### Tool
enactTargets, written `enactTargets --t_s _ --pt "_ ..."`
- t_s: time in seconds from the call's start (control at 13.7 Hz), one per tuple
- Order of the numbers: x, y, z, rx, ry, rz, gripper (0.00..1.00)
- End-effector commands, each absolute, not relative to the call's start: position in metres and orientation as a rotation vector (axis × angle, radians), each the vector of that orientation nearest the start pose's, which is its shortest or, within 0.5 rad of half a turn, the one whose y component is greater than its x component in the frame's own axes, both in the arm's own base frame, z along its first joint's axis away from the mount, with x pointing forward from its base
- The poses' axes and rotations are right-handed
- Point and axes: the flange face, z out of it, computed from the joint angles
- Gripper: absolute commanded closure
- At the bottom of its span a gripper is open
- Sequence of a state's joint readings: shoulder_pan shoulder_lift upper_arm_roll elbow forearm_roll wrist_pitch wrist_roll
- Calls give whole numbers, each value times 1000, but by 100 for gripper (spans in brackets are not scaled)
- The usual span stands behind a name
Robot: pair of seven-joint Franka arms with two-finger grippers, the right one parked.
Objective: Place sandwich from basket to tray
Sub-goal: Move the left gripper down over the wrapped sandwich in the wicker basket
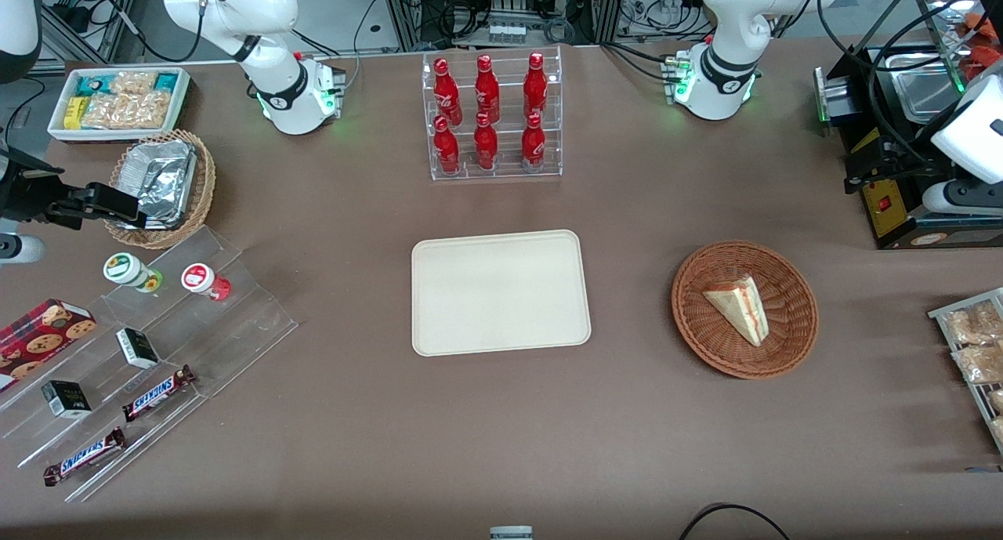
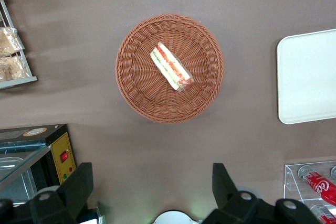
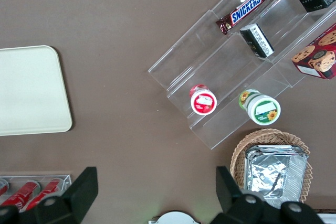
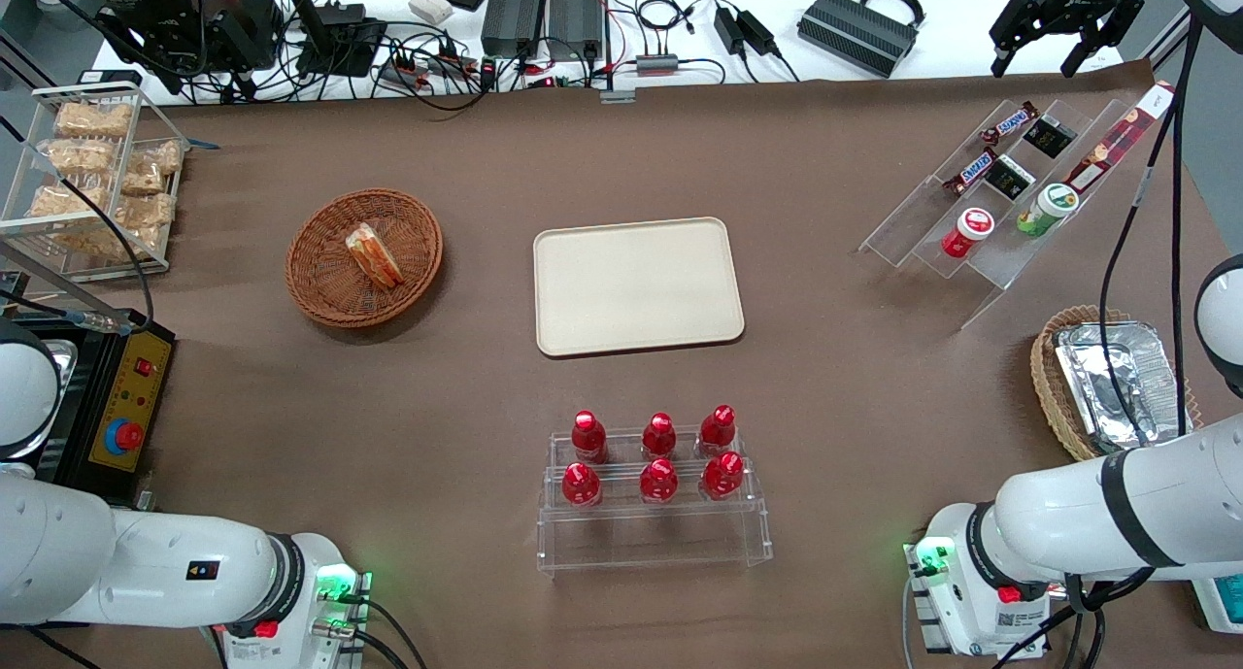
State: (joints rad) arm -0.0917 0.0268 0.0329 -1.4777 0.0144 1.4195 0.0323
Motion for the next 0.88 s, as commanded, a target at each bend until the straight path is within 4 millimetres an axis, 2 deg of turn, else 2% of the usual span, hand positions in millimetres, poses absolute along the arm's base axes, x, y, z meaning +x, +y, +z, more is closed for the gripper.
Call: enactTargets --t_s 0.0,0.22,0.36,0.51,0.66,0.8 --pt "543 -34 643 -3114 142 131 0" --pt "549 -35 633 -3112 145 124 0" --pt "563 -43 599 -3110 160 114 0" --pt "568 -44 562 -3112 128 97 0" --pt "573 -47 528 -3116 8 47 0" --pt "572 -58 487 -3108 -100 3 0"
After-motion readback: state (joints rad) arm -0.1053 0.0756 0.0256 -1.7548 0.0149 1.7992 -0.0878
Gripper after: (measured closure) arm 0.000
